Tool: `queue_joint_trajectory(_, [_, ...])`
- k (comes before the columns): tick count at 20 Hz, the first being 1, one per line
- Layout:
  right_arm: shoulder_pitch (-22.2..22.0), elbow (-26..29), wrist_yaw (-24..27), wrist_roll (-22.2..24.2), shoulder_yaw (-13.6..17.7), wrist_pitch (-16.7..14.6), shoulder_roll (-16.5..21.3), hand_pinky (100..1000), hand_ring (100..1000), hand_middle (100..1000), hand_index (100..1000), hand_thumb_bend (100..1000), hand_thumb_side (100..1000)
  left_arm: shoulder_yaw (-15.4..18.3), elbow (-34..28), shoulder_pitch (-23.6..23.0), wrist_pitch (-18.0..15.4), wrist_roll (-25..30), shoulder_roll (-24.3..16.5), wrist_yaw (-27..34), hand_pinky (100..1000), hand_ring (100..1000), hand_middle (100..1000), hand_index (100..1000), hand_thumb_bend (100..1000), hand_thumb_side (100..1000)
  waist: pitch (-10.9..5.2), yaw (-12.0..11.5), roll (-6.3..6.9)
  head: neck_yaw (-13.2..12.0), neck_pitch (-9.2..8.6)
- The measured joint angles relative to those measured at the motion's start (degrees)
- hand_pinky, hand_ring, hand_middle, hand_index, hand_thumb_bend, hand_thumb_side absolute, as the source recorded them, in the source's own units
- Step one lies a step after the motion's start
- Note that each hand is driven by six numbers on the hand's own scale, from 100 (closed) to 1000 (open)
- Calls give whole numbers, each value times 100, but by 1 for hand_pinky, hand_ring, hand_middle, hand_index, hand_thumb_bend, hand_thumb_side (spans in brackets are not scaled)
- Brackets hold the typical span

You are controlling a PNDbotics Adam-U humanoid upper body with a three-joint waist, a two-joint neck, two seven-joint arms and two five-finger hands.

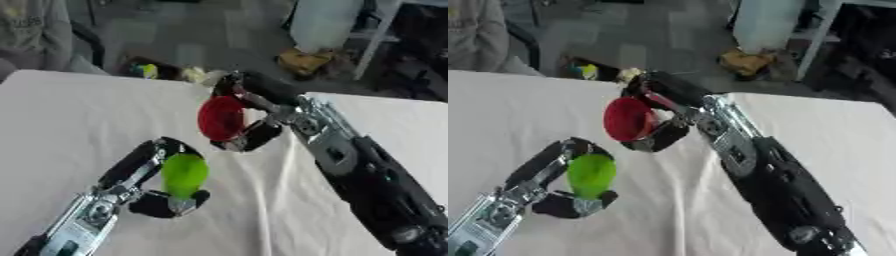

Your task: Pour the contents of one cup into another cup.

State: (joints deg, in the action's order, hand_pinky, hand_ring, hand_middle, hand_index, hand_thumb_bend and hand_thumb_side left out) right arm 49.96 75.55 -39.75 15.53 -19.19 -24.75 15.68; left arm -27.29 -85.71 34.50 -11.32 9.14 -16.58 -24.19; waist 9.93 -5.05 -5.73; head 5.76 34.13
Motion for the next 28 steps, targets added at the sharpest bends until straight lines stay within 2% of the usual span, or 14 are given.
queue_joint_trajectory(6, [31, 12, -771, -255, -31, -258, -32, 696, 672, 182, 639, 100, 123, -39, 0, 29, -38, 35, 48, -1, 357, 297, 390, 697, 109, 261, 0, -17, -9, 13, -44])
queue_joint_trajectory(7, [34, 31, -925, -319, -33, -305, -32, 697, 668, 186, 648, 100, 149, -39, 0, 29, -37, 38, 48, 1, 358, 297, 390, 697, 109, 261, 0, -19, -13, 13, -49])
queue_joint_trajectory(8, [41, 48, -1057, -383, -34, -338, -32, 697, 665, 187, 652, 100, 121, -39, 0, 29, -38, 42, 48, 3, 358, 297, 390, 697, 108, 261, 0, -19, -19, 13, -51])
queue_joint_trajectory(13, [44, 161, -1612, -741, -49, -435, -32, 696, 657, 195, 659, 100, 120, -36, 0, 29, -30, 53, 49, 28, 358, 296, 390, 697, 103, 262, -1, 2, -42, 5, -56])
queue_joint_trajectory(19, [46, 345, -1811, -958, -61, -456, -31, 698, 652, 203, 665, 100, 124, 30, 51, 29, 31, 11, 49, 42, 357, 294, 389, 697, 100, 264, -3, 23, -59, -12, -99])
queue_joint_trajectory(28, [50, 672, -1816, -954, -99, -467, -29, 700, 646, 210, 677, 100, 126, 198, 213, 72, 98, -151, 83, 31, 357, 295, 389, 697, 100, 264, -9, 48, -75, -15, -101])
